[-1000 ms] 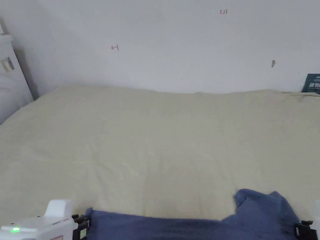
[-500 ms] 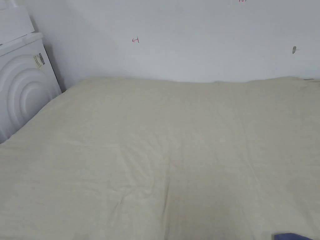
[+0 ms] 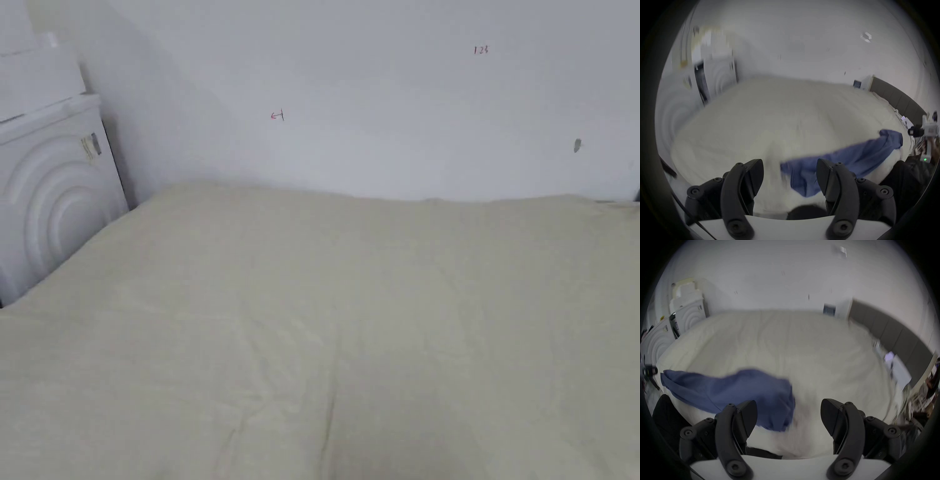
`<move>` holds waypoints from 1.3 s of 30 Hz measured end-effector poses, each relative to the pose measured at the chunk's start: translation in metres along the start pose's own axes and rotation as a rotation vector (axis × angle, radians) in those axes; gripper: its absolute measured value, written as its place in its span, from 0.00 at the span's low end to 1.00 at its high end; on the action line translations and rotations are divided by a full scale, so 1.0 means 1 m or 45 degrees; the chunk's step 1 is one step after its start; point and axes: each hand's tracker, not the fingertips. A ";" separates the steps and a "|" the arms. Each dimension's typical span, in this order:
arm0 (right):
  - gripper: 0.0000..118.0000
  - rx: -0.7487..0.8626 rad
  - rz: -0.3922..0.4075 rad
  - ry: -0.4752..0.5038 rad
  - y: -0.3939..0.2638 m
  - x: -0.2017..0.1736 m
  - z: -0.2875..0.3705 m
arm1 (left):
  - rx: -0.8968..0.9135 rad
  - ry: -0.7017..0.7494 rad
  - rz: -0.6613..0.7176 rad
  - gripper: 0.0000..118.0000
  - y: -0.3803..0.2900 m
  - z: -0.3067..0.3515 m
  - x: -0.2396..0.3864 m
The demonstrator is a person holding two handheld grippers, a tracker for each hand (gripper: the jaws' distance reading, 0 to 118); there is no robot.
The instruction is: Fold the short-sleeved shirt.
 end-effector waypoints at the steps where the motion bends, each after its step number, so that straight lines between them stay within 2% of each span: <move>1: 0.72 0.082 0.011 0.024 0.012 -0.008 0.014 | 0.068 -0.006 -0.010 0.63 0.014 0.013 0.007; 3: 0.77 0.237 -0.003 0.029 0.037 -0.028 0.040 | 0.235 -0.033 -0.032 0.63 0.043 0.041 0.028; 7: 0.77 0.383 -0.065 0.138 0.063 -0.062 0.063 | 0.471 -0.115 -0.016 0.63 0.075 0.072 0.067; 10: 0.77 0.448 -0.116 0.207 0.065 -0.083 0.067 | 0.534 -0.221 0.018 0.63 0.079 0.075 0.092; 14: 0.77 0.448 -0.109 0.166 0.060 -0.106 0.071 | 0.482 -0.206 0.006 0.63 0.070 0.071 0.117; 15: 0.77 0.448 -0.104 0.169 0.055 -0.108 0.073 | 0.467 -0.203 -0.006 0.60 0.067 0.072 0.119; 16: 0.74 0.447 -0.101 0.178 0.052 -0.109 0.074 | 0.444 -0.207 -0.010 0.57 0.065 0.072 0.121; 17: 0.67 0.431 -0.105 0.192 0.047 -0.111 0.074 | 0.438 -0.203 -0.002 0.50 0.059 0.072 0.121; 18: 0.48 0.425 -0.108 0.196 0.042 -0.112 0.074 | 0.430 -0.200 0.000 0.36 0.054 0.072 0.120; 19: 0.31 0.415 -0.104 0.194 0.037 -0.113 0.073 | 0.411 -0.195 0.003 0.27 0.050 0.072 0.119; 20: 0.16 0.404 -0.090 0.174 0.031 -0.114 0.072 | 0.380 -0.179 0.020 0.20 0.045 0.071 0.115; 21: 0.05 0.375 -0.076 0.153 0.028 -0.115 0.072 | 0.361 -0.175 0.034 0.14 0.041 0.071 0.113; 23: 0.03 0.362 -0.096 0.158 0.020 -0.112 0.069 | 0.338 -0.184 0.053 0.00 0.032 0.071 0.106; 24: 0.00 0.341 -0.117 0.169 0.018 -0.110 0.067 | 0.303 -0.165 0.071 0.00 0.028 0.070 0.103; 30: 0.00 0.342 -0.183 0.170 0.018 -0.107 0.067 | 0.251 -0.139 0.119 0.00 0.018 0.065 0.086; 39: 0.00 0.319 -0.184 0.188 0.019 -0.107 0.066 | 0.228 -0.143 0.178 0.00 0.013 0.051 0.059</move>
